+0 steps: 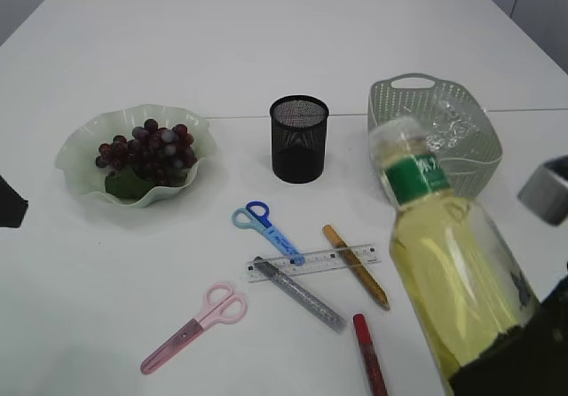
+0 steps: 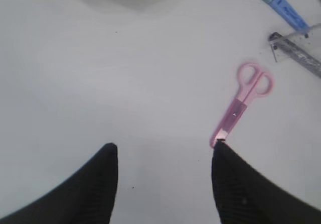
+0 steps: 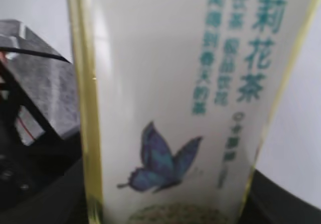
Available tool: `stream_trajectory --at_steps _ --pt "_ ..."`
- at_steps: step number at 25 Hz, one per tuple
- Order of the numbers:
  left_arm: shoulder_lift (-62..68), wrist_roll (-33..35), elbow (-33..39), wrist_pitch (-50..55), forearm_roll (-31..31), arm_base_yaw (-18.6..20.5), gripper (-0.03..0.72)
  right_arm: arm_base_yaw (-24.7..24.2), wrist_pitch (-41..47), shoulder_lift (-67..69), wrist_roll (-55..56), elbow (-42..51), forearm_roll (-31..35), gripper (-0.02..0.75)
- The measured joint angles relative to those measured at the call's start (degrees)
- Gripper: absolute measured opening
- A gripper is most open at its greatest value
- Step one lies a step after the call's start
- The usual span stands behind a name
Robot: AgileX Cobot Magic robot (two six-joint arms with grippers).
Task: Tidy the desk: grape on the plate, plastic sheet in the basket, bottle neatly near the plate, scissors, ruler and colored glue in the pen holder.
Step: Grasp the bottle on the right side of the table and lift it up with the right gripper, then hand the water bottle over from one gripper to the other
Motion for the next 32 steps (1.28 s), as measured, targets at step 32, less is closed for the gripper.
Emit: stream_trajectory --at_steps 32 --pt "8.1 57.9 -1.0 16.9 -68.5 -11.3 0.428 0.0 5.6 -0.5 -23.9 -7.2 31.1 0.412"
